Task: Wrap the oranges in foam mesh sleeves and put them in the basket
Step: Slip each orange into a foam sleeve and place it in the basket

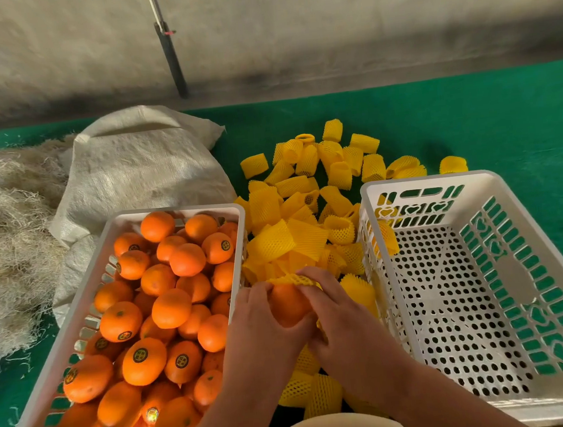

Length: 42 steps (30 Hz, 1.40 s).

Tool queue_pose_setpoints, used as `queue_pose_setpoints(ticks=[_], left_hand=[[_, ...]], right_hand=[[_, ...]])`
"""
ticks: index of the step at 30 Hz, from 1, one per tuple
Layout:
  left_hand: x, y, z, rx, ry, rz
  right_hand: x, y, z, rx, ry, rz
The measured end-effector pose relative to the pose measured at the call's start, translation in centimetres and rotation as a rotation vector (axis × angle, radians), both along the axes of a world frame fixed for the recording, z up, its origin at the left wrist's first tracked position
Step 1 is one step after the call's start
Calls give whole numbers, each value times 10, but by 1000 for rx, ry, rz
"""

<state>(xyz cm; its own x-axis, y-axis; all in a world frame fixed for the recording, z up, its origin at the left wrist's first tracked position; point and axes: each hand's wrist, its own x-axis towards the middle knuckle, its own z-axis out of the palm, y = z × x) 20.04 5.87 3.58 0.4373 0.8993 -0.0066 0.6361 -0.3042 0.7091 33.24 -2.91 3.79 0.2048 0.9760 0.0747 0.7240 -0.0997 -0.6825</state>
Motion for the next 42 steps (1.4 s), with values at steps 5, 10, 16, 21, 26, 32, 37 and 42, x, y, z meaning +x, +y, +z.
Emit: queue_pose_setpoints(ticks=[5, 10, 16, 21, 26, 32, 37, 42], left_hand=[[-2, -2, 0, 51, -56, -1], [-10, 1, -9, 112, -126, 35], [-16, 4, -10, 129, -180, 7], [-10, -1, -14, 184, -106, -46], [-8, -5, -16, 248, -62, -61], [-7, -5, -23, 229, -41, -65], [-8, -8, -20, 187, -86, -26], [-13, -17, -17, 210, -96, -72]], right_hand=[[-4, -1, 6, 45, -31, 51], [3, -7, 12, 149, 3, 133], [6, -8, 13, 236, 242, -216], [6, 6, 16, -33, 345, -193], [0, 18, 12, -89, 406, -279], [-4, 19, 3, -48, 370, -320], [2, 16, -1, -32, 375, -440], [8, 15, -1, -23, 388, -466]])
